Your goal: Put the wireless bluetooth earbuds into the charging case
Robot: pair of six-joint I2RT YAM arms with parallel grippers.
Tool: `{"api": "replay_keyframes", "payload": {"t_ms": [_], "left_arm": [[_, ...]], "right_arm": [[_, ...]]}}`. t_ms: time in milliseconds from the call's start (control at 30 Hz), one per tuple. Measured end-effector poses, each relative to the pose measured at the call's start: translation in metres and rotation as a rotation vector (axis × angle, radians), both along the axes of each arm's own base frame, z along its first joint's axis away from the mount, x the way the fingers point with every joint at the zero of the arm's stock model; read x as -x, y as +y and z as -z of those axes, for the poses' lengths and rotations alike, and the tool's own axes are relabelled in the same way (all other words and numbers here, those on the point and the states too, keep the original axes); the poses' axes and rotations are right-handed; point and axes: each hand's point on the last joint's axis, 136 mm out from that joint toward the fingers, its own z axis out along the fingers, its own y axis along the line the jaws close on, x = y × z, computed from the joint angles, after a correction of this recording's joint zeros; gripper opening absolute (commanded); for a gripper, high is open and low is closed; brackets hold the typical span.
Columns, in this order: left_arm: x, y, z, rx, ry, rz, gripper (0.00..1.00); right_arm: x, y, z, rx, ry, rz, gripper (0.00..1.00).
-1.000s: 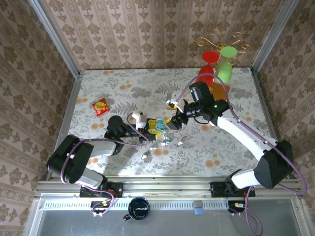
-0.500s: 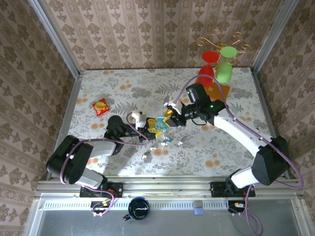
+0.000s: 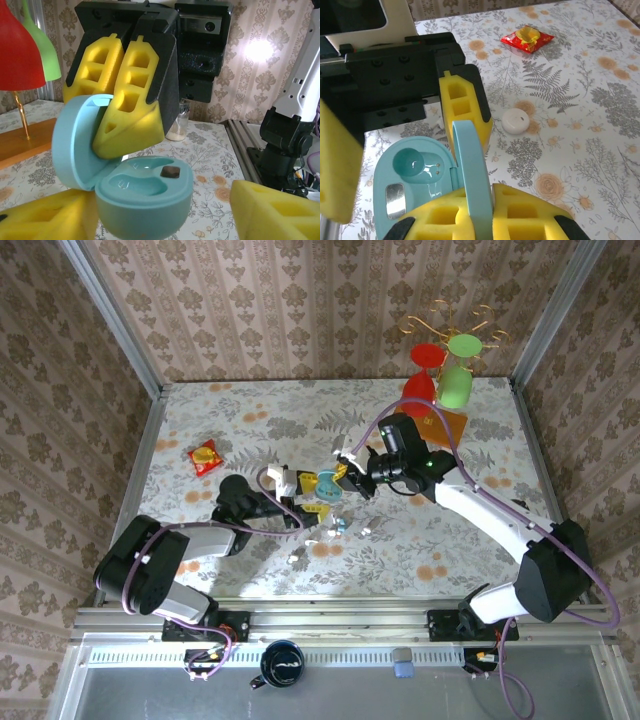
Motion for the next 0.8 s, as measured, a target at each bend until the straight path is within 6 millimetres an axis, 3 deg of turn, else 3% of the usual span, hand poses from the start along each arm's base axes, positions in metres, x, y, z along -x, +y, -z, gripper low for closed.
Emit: {"api": "replay_keyframes", "payload": {"t_ms": [800], "left_arm": [[-0.0058,-0.0026,0.0048,-0.007,0.033,-0.008,0.59]], "right_arm": [[0.0006,0.0038,-0.0009,0.008,-0.019,-0.002,0.0]]}}
